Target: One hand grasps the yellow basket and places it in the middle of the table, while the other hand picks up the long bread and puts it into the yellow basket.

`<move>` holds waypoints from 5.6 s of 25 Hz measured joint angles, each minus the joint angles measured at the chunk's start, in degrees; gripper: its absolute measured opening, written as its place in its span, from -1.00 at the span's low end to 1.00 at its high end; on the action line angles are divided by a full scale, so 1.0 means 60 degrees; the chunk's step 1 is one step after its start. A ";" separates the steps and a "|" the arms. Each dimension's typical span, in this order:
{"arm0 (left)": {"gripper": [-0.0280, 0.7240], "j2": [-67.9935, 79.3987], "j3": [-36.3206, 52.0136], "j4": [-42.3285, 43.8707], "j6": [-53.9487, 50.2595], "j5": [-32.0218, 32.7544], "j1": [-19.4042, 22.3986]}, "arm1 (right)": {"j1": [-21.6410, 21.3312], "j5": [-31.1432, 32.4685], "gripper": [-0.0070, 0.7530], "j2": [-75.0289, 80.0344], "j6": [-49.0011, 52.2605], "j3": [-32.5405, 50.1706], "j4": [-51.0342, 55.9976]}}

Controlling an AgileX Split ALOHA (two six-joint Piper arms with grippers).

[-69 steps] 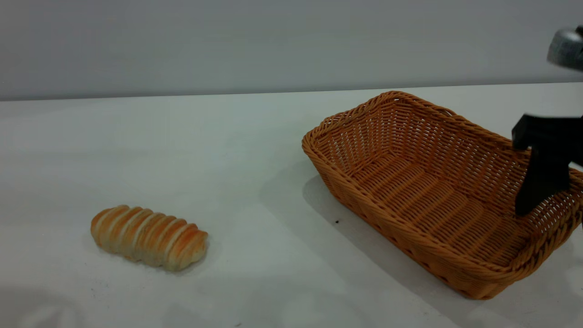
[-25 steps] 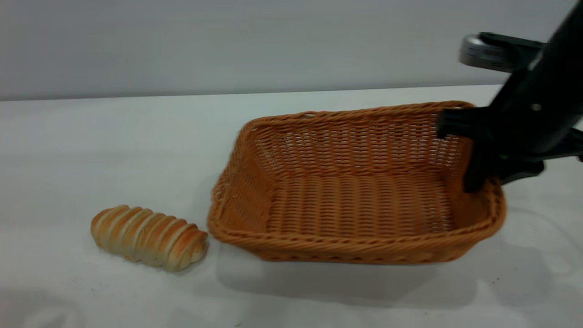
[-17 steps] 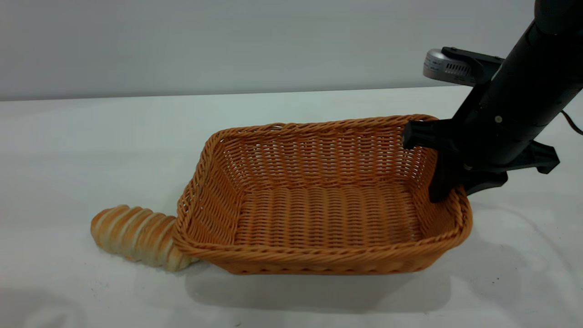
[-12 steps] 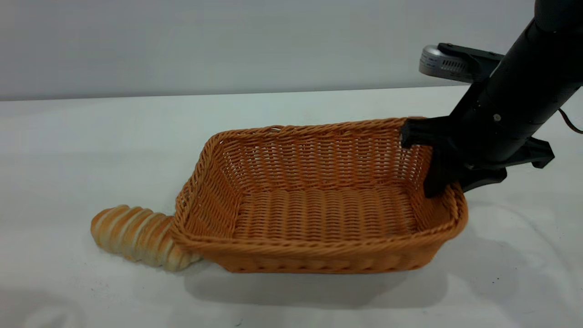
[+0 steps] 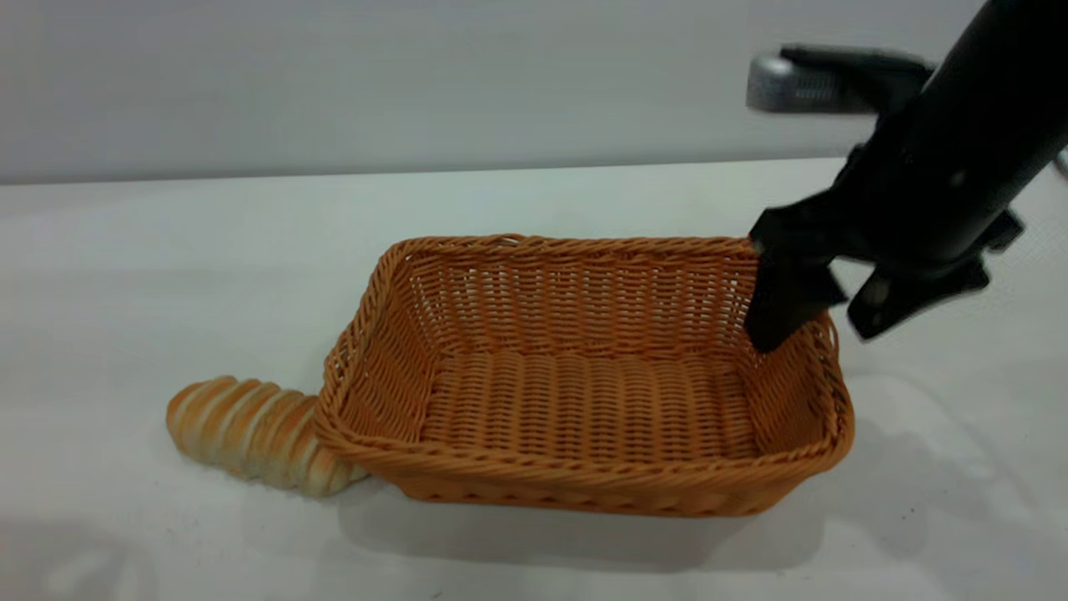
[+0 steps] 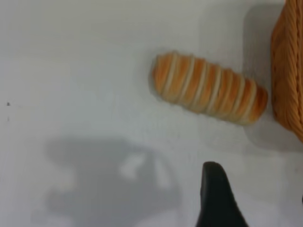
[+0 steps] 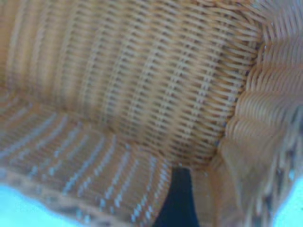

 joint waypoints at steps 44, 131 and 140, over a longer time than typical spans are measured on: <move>0.24 1.0380 -0.4696 -0.3743 -0.1373 -0.0708 -0.0418 | 0.0000 0.3959 0.37 -1.0008 -0.0616 0.2467 0.0795; 0.54 -0.0739 -0.4432 -0.1920 0.4074 0.3845 -0.1364 | 0.0000 0.6311 0.37 -1.4423 0.2016 0.3320 -0.3055; 0.54 -0.3951 -0.2697 -0.1175 0.3238 0.4662 -0.1364 | 0.0000 0.6534 0.37 -1.5795 0.2279 0.4038 -0.3694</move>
